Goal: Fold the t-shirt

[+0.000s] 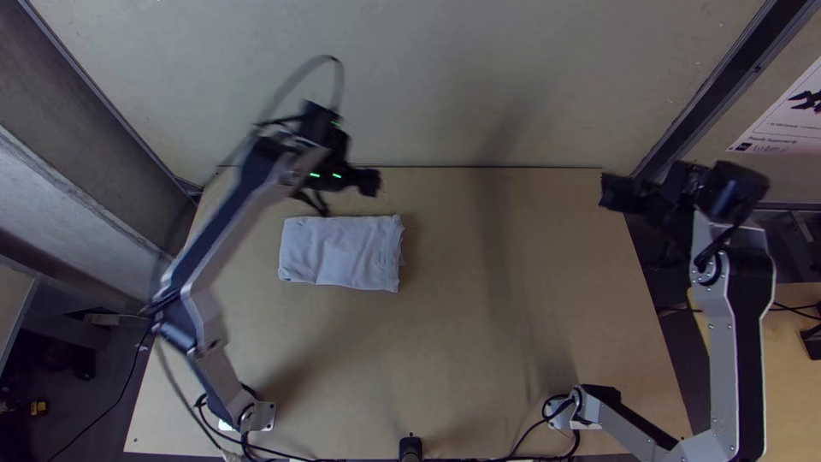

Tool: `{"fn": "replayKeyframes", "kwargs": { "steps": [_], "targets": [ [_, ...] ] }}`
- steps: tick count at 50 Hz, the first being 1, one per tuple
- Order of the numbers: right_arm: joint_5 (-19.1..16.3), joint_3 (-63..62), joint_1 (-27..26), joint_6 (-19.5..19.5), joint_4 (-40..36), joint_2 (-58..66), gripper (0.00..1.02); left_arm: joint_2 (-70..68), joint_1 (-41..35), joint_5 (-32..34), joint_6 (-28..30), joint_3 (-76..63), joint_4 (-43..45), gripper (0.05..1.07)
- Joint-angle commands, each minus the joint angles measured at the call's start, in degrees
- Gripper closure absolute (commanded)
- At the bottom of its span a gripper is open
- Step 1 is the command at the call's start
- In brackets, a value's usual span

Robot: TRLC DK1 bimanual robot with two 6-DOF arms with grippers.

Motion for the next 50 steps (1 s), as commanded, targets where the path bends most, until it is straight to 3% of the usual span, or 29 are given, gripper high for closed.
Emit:
{"fn": "replayKeyframes", "kwargs": {
  "steps": [1,16,20,35,42,50],
  "targets": [
    [-0.2,3.7,-0.4,-2.9,3.4,0.0,0.03,-9.3,3.8,-0.7,3.4,-4.6,1.1,0.1],
    [0.9,7.3,0.2,-7.8,10.5,-5.9,0.03,-29.9,13.8,-4.0,11.9,-14.7,6.5,0.1],
    [0.9,4.8,0.2,-9.1,12.8,-9.4,0.03,-37.2,17.6,-5.2,14.8,-22.0,12.7,0.1],
    [1.0,-16.6,-0.1,-13.1,22.9,-29.6,0.03,-60.5,25.3,-6.3,14.6,-48.0,30.2,0.1],
    [1.0,-29.6,0.1,-13.4,31.8,-41.6,0.03,-70.1,26.1,-6.3,14.9,-61.2,37.2,0.1],
    [0.9,-37.8,0.6,-13.2,31.6,-50.0,0.03,-79.5,26.1,-5.9,17.5,-74.2,44.9,0.1]
  ]
}}
